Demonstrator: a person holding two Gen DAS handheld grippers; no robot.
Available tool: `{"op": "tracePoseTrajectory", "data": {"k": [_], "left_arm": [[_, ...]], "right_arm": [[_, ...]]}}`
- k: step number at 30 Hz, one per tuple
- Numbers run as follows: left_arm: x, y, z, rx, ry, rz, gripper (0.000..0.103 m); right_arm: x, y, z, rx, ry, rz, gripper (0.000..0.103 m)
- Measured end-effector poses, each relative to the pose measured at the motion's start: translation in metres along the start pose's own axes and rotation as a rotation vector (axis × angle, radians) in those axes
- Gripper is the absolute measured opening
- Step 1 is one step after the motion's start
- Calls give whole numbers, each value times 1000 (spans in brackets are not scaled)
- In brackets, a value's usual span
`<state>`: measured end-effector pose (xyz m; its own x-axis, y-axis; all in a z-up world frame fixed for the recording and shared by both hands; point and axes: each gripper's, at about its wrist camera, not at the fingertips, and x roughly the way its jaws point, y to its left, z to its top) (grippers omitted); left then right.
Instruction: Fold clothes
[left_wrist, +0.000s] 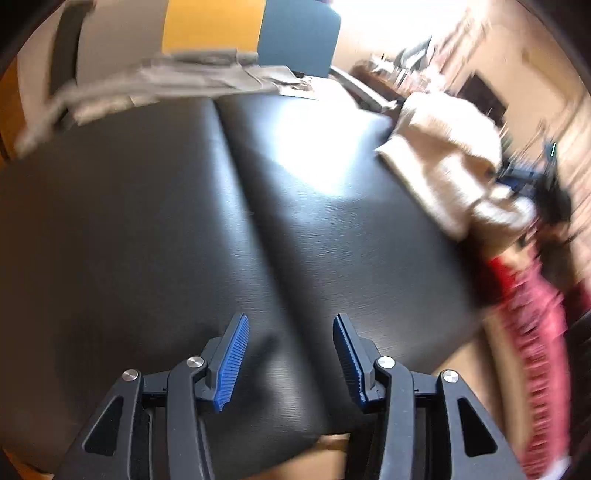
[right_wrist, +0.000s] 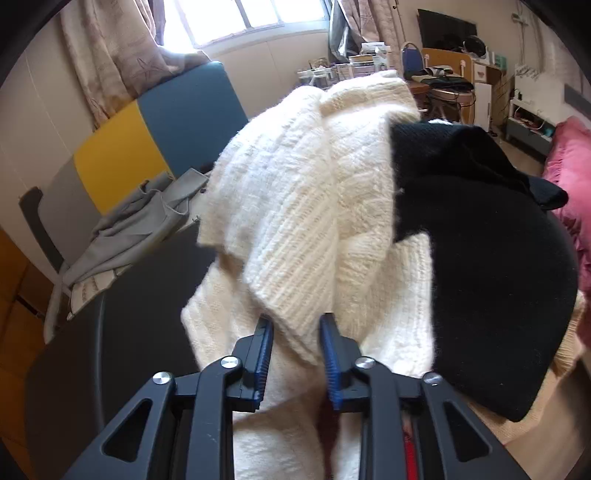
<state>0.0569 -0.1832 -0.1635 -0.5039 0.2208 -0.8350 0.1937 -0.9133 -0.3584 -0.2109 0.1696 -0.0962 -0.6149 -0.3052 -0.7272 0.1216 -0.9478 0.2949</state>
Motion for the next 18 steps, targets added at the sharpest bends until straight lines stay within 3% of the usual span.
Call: {"op": "tracePoseTrajectory", "data": {"k": [5, 10, 14, 18], "left_arm": [[11, -4, 15, -86, 94, -88, 46], [-1, -44, 44, -44, 15, -163, 44], [0, -83, 86, -10, -6, -211, 44], [3, -122, 126, 69, -18, -234, 44]], "right_arm": [[-19, 10, -8, -36, -35, 83, 7], [-46, 45, -39, -88, -35, 244, 0], [-39, 64, -94, -77, 59, 374, 0], [-27, 70, -135, -57, 132, 396, 1]]}}
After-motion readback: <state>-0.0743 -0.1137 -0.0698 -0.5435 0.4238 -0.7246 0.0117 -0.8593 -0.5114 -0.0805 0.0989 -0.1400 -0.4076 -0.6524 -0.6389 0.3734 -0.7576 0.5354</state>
